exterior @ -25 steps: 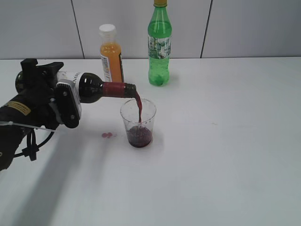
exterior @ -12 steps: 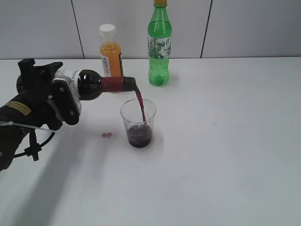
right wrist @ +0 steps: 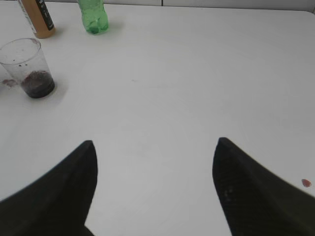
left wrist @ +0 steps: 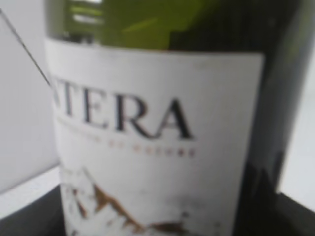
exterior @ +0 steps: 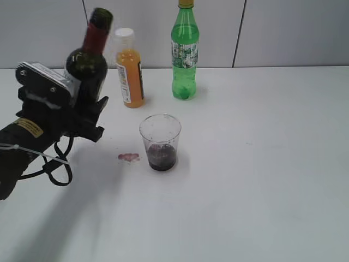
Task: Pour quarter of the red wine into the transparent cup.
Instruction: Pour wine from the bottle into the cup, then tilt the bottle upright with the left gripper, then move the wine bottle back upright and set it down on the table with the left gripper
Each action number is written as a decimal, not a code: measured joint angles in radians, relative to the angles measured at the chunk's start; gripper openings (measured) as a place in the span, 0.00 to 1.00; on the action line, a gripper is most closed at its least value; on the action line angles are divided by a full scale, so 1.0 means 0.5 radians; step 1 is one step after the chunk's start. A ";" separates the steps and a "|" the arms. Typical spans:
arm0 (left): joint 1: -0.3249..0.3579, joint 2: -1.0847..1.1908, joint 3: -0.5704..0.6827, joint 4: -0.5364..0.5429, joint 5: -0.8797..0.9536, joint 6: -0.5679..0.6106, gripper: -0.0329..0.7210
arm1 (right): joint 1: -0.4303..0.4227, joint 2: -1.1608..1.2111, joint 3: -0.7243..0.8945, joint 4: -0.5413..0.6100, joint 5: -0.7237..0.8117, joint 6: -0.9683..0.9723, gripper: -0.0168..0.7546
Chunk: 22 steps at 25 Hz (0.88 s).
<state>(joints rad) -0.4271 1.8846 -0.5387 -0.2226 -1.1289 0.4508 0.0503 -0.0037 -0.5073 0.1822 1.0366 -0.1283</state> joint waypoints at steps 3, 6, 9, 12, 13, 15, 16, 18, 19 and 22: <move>0.002 0.000 0.000 -0.021 -0.004 -0.353 0.78 | 0.000 0.000 0.000 0.000 0.000 0.000 0.78; 0.002 0.000 -0.002 -0.083 -0.006 -0.513 0.78 | 0.000 0.000 0.000 0.000 0.000 0.000 0.78; 0.029 0.002 -0.033 -0.113 -0.004 -0.589 0.78 | 0.000 0.000 0.000 0.000 0.000 0.000 0.78; 0.079 0.009 -0.104 -0.127 -0.002 -0.615 0.78 | 0.000 0.000 0.000 0.000 0.000 0.000 0.78; 0.097 0.010 -0.129 -0.127 -0.002 -0.626 0.78 | 0.000 0.000 0.000 0.000 0.000 0.000 0.78; 0.144 0.011 -0.207 -0.130 0.032 -0.663 0.78 | 0.000 0.000 0.000 0.000 -0.002 0.000 0.78; 0.168 0.011 -0.244 -0.132 0.063 -0.682 0.78 | 0.000 0.000 0.000 0.000 -0.002 0.000 0.78; 0.212 0.016 -0.333 -0.138 0.140 -0.700 0.78 | 0.000 0.000 0.000 0.000 -0.002 0.000 0.78; 0.234 0.026 -0.380 -0.138 0.160 -0.704 0.78 | 0.000 0.000 0.000 0.000 -0.002 0.000 0.78; 0.284 0.113 -0.519 -0.130 0.164 -0.708 0.78 | 0.000 0.000 0.000 0.000 -0.002 0.000 0.78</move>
<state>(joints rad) -0.2852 1.9409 -0.7981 -0.2878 -1.0469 0.0970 0.0503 -0.0037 -0.5073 0.1822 1.0356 -0.1283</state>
